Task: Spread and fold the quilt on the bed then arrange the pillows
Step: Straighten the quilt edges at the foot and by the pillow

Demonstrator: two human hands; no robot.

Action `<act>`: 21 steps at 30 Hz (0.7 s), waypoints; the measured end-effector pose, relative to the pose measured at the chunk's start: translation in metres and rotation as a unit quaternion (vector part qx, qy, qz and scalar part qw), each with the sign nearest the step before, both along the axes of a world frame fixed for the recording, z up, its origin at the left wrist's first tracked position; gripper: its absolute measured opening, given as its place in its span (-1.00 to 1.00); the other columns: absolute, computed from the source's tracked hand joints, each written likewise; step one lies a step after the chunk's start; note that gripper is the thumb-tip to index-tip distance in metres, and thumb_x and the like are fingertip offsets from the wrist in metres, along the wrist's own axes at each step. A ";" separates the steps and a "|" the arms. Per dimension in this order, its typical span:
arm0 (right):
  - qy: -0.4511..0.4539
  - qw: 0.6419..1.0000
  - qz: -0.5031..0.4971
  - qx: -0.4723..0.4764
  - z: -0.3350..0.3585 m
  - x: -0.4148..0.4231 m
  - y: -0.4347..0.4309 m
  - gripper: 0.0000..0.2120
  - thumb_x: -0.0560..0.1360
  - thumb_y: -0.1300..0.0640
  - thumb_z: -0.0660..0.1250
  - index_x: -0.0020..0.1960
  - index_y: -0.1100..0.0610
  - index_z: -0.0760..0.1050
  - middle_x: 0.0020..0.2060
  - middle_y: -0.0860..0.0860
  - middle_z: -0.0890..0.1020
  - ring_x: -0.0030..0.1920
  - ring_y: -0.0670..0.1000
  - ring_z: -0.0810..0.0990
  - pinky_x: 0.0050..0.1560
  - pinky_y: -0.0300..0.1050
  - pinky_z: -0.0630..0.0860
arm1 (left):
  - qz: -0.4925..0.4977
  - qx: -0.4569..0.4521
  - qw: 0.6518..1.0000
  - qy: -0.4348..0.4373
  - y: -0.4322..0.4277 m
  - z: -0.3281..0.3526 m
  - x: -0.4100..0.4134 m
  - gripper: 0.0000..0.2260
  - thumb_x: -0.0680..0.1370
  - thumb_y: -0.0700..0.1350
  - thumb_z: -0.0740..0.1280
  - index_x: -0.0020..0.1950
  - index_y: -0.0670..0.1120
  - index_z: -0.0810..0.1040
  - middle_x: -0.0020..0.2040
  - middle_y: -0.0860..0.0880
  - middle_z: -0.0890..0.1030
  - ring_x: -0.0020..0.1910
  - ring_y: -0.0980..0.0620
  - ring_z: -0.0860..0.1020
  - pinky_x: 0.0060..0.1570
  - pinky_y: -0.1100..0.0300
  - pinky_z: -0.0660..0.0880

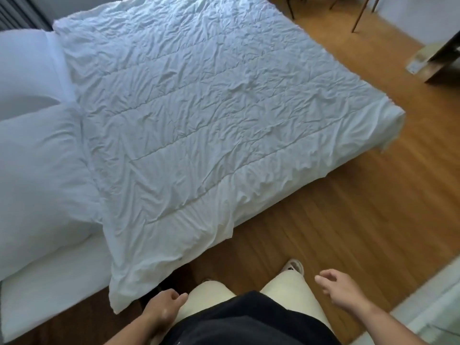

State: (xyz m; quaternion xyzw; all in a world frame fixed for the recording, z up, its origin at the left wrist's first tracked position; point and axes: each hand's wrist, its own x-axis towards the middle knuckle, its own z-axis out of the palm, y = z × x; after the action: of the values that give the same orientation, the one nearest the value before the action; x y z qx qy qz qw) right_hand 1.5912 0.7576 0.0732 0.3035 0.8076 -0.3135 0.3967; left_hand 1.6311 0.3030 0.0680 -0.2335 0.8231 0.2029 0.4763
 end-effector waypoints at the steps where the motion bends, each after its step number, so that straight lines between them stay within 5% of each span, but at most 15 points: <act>1: 0.008 1.000 -0.006 -0.010 -0.001 0.001 0.008 -0.68 0.55 -0.02 0.42 0.22 0.13 0.57 0.11 0.02 0.66 0.03 0.01 0.67 0.03 -0.02 0.59 | -0.001 0.004 1.000 0.009 0.011 0.004 -0.012 -0.67 0.58 0.24 0.20 -0.10 0.02 0.55 -0.12 0.11 0.60 -0.13 0.15 0.54 -0.19 0.25 0.40; 6: 0.033 0.998 -0.012 -0.045 0.004 -0.018 0.073 -0.66 0.55 -0.05 0.40 0.26 0.09 0.55 0.17 -0.03 0.62 0.14 -0.02 0.62 0.23 -0.06 0.52 | 0.037 -0.006 0.996 0.076 0.072 0.023 -0.083 -0.72 0.61 0.16 0.24 -0.10 -0.01 0.57 -0.07 0.02 0.64 -0.11 0.05 0.56 0.00 0.09 0.48; 10: 0.054 0.996 -0.062 -0.046 0.003 -0.045 0.156 -0.65 0.54 -0.06 0.41 0.25 0.10 0.56 0.11 -0.02 0.64 0.07 0.01 0.65 0.10 -0.07 0.57 | 0.105 0.005 0.989 0.107 0.139 0.028 -0.136 -0.69 0.58 0.15 0.30 0.00 -0.09 0.62 0.05 -0.14 0.64 0.08 -0.22 0.60 0.19 -0.12 0.51; 16: 0.081 0.983 -0.162 -0.040 0.010 -0.073 0.264 -0.74 0.56 -0.03 0.39 0.14 0.11 0.57 0.08 0.02 0.65 0.05 0.04 0.65 0.01 -0.06 0.57 | 0.022 0.027 0.992 0.117 0.266 0.043 -0.195 -0.72 0.60 0.14 0.28 -0.03 -0.05 0.62 -0.08 -0.02 0.63 -0.10 0.00 0.57 -0.11 0.11 0.45; 21: 0.057 0.973 -0.216 -0.051 0.014 -0.074 0.306 -0.76 0.55 -0.02 0.41 0.12 0.12 0.57 0.05 0.01 0.64 0.02 0.01 0.64 -0.20 -0.23 0.43 | -0.040 0.045 0.995 0.074 0.346 0.033 -0.254 -0.70 0.52 0.21 0.33 -0.17 0.00 0.63 -0.12 -0.01 0.65 -0.10 0.00 0.59 0.01 0.10 0.48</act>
State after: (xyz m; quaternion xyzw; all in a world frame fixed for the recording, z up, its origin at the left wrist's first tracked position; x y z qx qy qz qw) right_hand 1.5174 1.0639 0.0876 0.4318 0.7272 -0.4496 0.2874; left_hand 1.3772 0.6493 0.1007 -0.1629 0.8548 0.2377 0.4316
